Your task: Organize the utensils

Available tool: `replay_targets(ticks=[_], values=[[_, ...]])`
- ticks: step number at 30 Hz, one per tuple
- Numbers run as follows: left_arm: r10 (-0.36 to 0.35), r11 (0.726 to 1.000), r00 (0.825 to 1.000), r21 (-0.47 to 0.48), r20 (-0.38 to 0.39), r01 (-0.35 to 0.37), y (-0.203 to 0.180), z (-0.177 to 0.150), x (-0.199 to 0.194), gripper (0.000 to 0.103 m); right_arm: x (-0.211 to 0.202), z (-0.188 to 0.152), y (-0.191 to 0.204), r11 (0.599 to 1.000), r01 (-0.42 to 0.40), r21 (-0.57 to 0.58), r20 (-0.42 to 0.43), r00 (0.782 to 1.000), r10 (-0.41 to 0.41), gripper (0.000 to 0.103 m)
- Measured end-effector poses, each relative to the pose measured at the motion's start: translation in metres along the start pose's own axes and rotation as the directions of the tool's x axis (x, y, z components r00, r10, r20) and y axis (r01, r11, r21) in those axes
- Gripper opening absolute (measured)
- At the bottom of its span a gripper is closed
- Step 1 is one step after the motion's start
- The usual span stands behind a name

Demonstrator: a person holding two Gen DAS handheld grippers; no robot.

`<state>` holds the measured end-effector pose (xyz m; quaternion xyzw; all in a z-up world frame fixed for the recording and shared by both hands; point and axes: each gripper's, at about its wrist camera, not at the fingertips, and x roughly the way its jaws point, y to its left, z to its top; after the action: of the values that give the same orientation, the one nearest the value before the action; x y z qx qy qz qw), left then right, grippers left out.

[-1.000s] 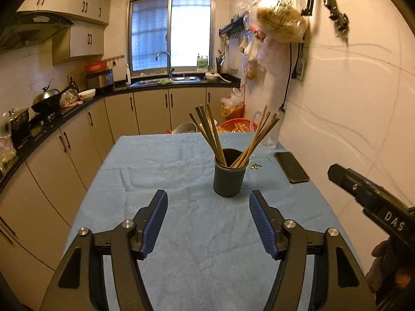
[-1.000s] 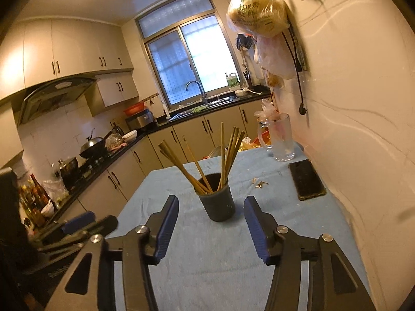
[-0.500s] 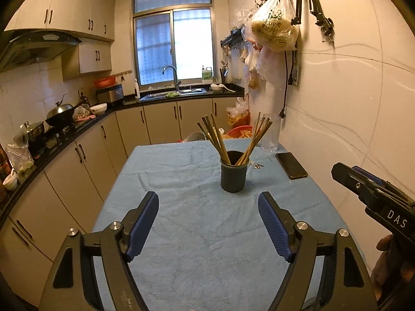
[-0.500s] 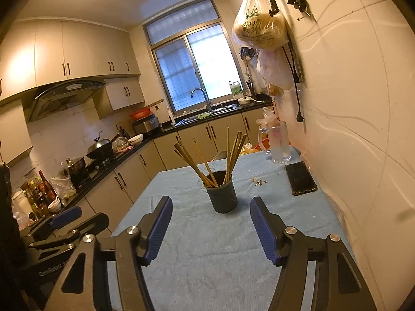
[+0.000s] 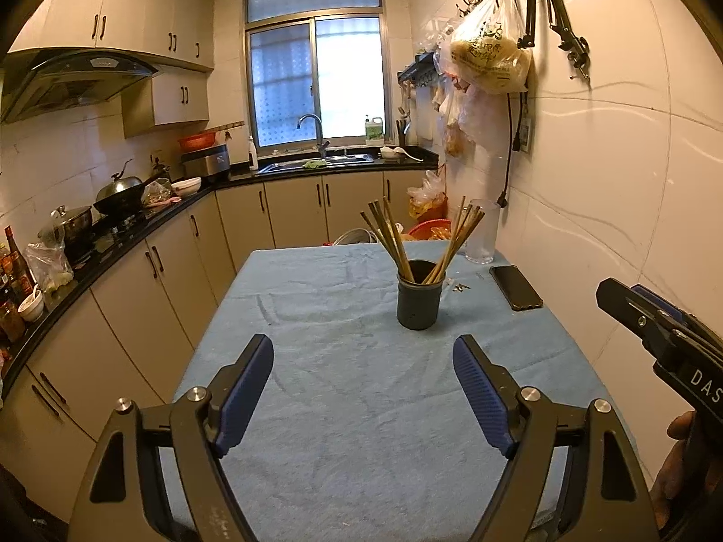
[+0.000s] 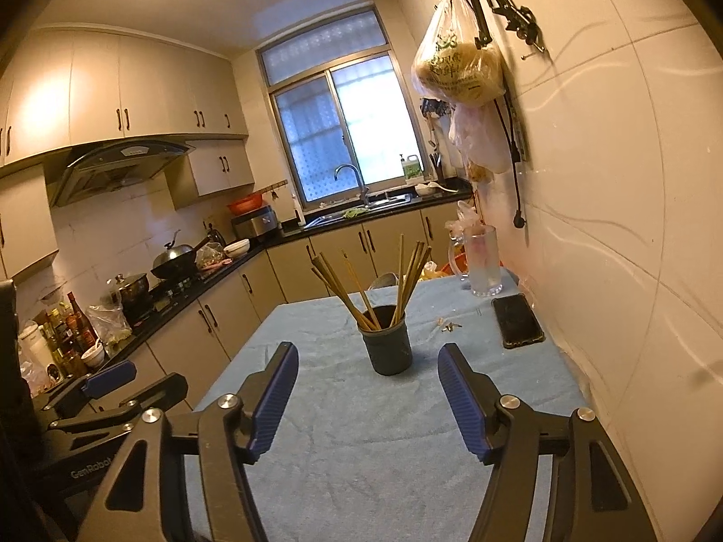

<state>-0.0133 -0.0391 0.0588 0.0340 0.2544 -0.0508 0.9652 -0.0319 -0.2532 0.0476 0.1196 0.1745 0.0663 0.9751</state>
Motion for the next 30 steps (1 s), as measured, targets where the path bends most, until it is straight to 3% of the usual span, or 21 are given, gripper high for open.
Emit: replay_targets(ticks=[6, 30], values=[[0.018, 1.000, 1.000, -0.009, 0.003, -0.018, 0.002, -0.002, -0.005, 0.085, -0.004, 0.000, 0.005, 1.000, -0.003, -0.019, 0.005, 1.000, 0.003, 0.068], [0.037, 0.999, 0.999, -0.026, 0.028, -0.036, 0.010, 0.005, -0.011, 0.087, -0.012, 0.011, 0.018, 0.991, 0.108, -0.077, 0.045, 0.994, -0.104, 0.069]])
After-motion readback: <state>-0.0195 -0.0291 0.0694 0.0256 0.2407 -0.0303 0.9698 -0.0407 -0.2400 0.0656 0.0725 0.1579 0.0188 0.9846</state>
